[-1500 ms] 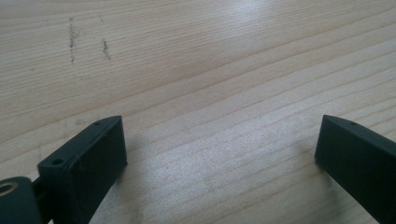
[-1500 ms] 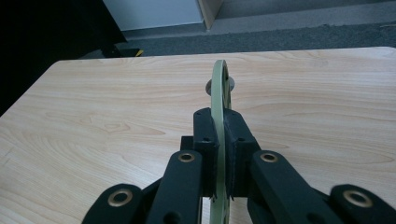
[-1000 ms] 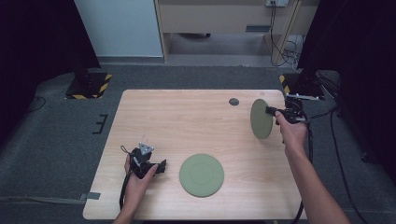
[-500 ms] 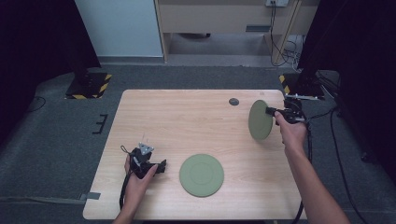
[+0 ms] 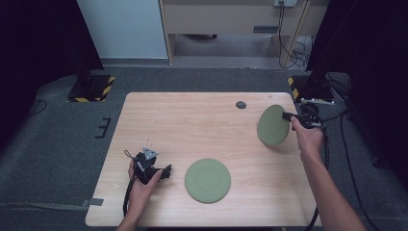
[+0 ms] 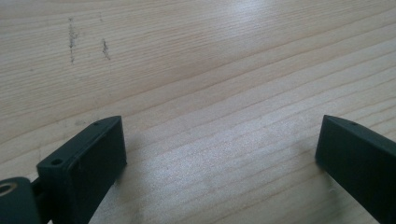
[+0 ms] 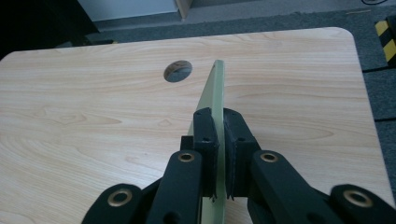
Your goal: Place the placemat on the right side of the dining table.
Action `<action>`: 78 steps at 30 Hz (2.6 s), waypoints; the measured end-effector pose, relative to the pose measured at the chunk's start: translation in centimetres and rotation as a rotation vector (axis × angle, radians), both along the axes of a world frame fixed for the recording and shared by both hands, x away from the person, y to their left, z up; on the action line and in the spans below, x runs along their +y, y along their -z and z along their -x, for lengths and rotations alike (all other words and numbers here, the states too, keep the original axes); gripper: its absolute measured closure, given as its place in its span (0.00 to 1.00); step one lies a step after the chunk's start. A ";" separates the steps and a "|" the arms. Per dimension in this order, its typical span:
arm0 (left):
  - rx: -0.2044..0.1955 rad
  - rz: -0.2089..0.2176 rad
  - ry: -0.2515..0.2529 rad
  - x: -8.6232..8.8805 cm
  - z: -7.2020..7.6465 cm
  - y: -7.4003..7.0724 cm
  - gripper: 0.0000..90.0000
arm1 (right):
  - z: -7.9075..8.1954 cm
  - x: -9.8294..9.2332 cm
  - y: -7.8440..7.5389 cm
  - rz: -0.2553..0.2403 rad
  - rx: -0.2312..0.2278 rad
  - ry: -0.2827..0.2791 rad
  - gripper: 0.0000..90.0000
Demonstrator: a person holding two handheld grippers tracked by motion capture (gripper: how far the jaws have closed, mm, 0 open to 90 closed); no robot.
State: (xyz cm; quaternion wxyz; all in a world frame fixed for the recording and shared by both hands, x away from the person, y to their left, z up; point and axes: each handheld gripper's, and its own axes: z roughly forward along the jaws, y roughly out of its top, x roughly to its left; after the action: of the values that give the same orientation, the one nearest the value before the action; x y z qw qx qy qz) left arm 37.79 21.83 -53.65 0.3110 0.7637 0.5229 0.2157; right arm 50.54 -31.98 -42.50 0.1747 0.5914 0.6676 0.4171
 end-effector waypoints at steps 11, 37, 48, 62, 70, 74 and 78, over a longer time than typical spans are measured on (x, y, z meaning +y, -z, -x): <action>-0.009 -0.015 0.012 0.0 0.1 -0.1 0.03 | -0.6 -1.8 1.1 0.016 0.021 0.011 0.95; -0.005 0.002 -0.046 1.6 0.0 -0.2 0.03 | -1.6 -5.1 4.7 -0.034 0.079 0.059 0.95; -0.001 0.001 -0.048 1.8 0.2 -0.1 0.04 | -1.8 -6.2 6.6 -0.046 0.108 0.074 0.95; -0.003 -0.001 -0.057 2.0 0.0 -0.1 0.03 | -1.9 -7.0 7.9 -0.059 0.118 0.085 0.94; -0.003 0.000 -0.057 2.0 0.0 0.0 0.02 | -2.1 -7.3 8.3 -0.063 0.131 0.099 0.91; -0.003 0.000 -0.056 2.0 -0.1 0.0 0.02 | -2.3 -7.4 8.5 -0.061 0.136 0.105 0.90; -0.003 0.001 -0.055 2.0 -0.1 0.0 0.02 | -2.3 -7.3 8.6 -0.059 0.134 0.114 0.88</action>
State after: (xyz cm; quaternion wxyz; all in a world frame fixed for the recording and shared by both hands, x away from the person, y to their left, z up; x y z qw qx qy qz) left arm 37.85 23.87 -53.63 0.3060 0.7486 0.5434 0.2251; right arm 52.84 -39.25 -51.10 0.1355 0.6598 0.6306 0.3855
